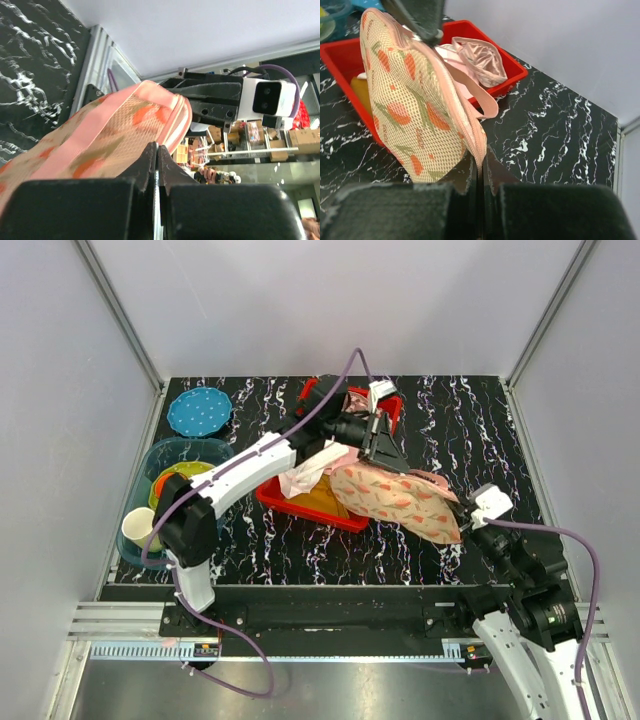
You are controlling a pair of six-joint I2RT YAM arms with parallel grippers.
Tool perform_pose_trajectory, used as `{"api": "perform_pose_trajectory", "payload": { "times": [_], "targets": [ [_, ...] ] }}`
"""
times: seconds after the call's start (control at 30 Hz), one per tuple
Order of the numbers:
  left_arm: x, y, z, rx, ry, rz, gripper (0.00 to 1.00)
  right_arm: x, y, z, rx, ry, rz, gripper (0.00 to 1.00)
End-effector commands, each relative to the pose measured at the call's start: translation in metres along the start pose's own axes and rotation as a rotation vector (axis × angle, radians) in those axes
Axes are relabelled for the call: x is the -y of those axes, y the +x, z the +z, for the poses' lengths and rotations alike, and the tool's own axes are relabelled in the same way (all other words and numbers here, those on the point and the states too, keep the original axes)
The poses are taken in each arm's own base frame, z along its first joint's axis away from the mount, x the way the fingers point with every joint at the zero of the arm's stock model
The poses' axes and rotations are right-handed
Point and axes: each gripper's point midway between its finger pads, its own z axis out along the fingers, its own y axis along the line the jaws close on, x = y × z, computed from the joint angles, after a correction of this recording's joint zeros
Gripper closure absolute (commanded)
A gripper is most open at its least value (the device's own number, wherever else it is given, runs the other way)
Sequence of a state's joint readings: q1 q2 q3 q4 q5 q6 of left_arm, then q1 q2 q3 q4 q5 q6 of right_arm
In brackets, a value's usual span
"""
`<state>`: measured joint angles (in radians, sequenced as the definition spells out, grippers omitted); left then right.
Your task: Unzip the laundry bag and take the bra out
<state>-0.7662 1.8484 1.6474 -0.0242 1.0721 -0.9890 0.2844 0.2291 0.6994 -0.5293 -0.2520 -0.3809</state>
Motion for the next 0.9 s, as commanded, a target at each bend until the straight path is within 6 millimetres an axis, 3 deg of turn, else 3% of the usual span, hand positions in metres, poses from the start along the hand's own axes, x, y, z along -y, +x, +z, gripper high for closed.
{"api": "perform_pose_trajectory", "payload": {
  "times": [0.0,0.17,0.4,0.5,0.67,0.7,0.73,0.83,0.87],
  "targets": [
    [0.021,-0.014,-0.037,0.104,-0.067,0.117,1.0,0.042,0.004,-0.019,-0.057,0.289,0.174,1.0],
    [-0.01,-0.015,-0.069,0.175,-0.173,0.084,1.0,0.057,-0.005,-0.04,0.006,0.418,0.258,1.0],
    [-0.051,-0.036,-0.129,0.339,-0.298,0.022,1.0,0.083,-0.008,-0.068,0.084,0.624,0.346,1.0],
    [-0.061,-0.039,-0.133,0.365,-0.315,0.008,1.0,0.084,-0.004,-0.069,0.083,0.648,0.372,1.0],
    [-0.056,-0.041,-0.106,0.323,-0.269,0.013,1.0,0.063,0.007,-0.041,0.022,0.503,0.38,1.0],
    [-0.053,-0.043,-0.103,0.323,-0.267,0.023,1.0,0.06,0.009,-0.036,0.011,0.483,0.377,0.96],
    [-0.047,-0.048,-0.099,0.32,-0.26,0.039,1.0,0.054,0.008,-0.032,0.01,0.441,0.377,0.62],
    [-0.032,-0.049,-0.082,0.291,-0.239,0.074,1.0,0.046,0.005,-0.024,-0.009,0.365,0.317,0.12],
    [-0.033,-0.047,-0.073,0.272,-0.234,0.072,1.0,0.046,0.005,-0.021,-0.025,0.348,0.283,0.1]
  ]
}}
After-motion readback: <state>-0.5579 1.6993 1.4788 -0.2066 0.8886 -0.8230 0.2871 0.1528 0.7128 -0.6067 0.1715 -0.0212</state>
